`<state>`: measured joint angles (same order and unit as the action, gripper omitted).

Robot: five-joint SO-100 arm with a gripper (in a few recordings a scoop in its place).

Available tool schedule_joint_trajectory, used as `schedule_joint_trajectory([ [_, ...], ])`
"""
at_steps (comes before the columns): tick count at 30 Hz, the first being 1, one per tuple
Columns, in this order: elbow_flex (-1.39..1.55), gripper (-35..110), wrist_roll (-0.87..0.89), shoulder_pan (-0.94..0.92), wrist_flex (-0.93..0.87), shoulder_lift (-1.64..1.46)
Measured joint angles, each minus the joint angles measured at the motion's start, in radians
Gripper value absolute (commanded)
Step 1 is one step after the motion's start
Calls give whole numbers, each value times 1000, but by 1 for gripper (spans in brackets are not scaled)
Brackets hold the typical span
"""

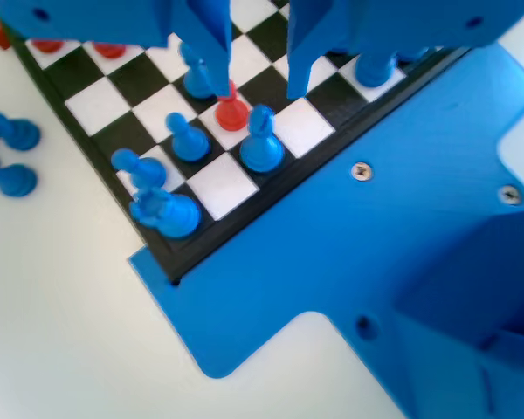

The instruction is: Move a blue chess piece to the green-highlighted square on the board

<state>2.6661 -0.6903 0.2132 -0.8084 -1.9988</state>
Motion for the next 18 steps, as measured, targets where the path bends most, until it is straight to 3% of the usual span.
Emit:
schedule_joint_trajectory([
  [18, 26, 13, 6, 46, 80, 115],
])
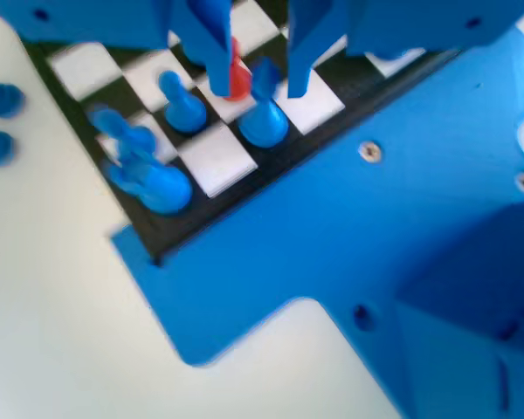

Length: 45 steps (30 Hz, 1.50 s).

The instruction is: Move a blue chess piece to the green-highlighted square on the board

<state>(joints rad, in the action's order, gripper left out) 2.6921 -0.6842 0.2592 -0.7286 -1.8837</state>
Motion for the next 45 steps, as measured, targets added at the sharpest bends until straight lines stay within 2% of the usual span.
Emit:
schedule_joint_trajectory([
  [22, 3, 8, -9, 28, 49, 55],
  [26, 3, 1, -9, 28, 49, 55],
  [41, 2, 1, -31, 28, 48, 55],
  [45, -9, 1, -55, 28, -14, 41],
])
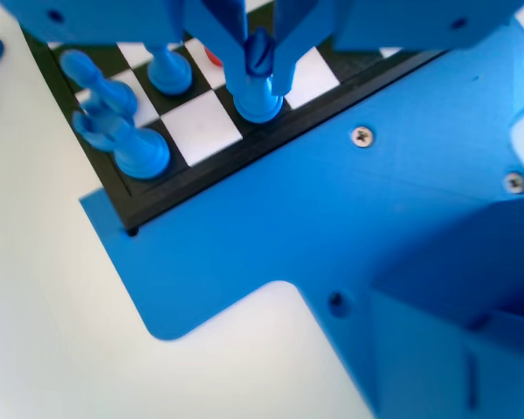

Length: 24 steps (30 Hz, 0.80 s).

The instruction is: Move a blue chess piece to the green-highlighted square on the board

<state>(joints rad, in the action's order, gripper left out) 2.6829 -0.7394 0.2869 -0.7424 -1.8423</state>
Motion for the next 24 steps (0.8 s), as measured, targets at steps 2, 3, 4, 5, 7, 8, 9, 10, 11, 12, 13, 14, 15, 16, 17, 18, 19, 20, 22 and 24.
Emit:
schedule_joint_trajectory([
  [2, -21, 1, -17, -5, -44, -23],
  [3, -29, 1, -23, -12, -64, -35],
  [4, -40, 1, -34, -21, -87, -48],
  [5, -52, 1, -38, -29, -106, -58],
  [7, -74, 1, -52, -52, -149, -77],
  [8, -87, 1, -61, -66, -176, -81],
  [9, -98, 1, -67, -81, -187, -89],
  [10, -115, 1, -75, -98, -206, -95],
  [11, -130, 1, -86, -118, -225, -100],
  [12, -149, 1, -95, -140, -244, -100],
  [13, -169, 1, -103, -161, -259, -103],
  [14, -189, 1, -110, -186, -270, -103],
  [15, -207, 1, -117, -207, -279, -103],
  [16, -227, 1, -124, -230, -287, -100],
  [17, -244, 1, -132, -247, -291, -94],
  [18, -261, 1, -138, -261, -293, -87],
  [19, -279, 1, -143, -272, -291, -77],
  [20, -296, 1, -144, -276, -288, -58],
  [22, -321, 1, -144, -282, -276, -15],
  [24, -350, 1, -144, -296, -261, 38],
])
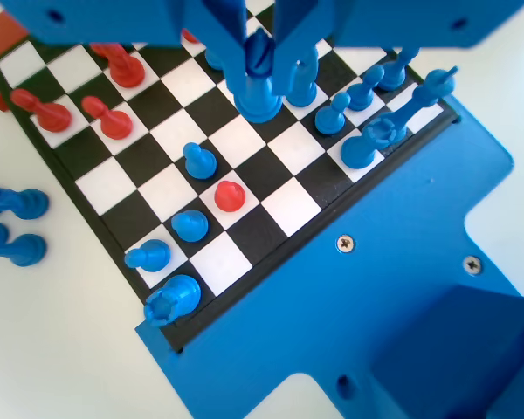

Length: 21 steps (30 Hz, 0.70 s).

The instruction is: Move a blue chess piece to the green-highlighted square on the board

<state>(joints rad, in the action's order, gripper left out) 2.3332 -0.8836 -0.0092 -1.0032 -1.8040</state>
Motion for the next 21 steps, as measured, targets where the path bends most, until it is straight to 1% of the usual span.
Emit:
schedule_joint_trajectory([
  [8, -63, 1, -8, -69, 107, 178],
  [21, -11, 1, -35, -66, 230, 245],
])
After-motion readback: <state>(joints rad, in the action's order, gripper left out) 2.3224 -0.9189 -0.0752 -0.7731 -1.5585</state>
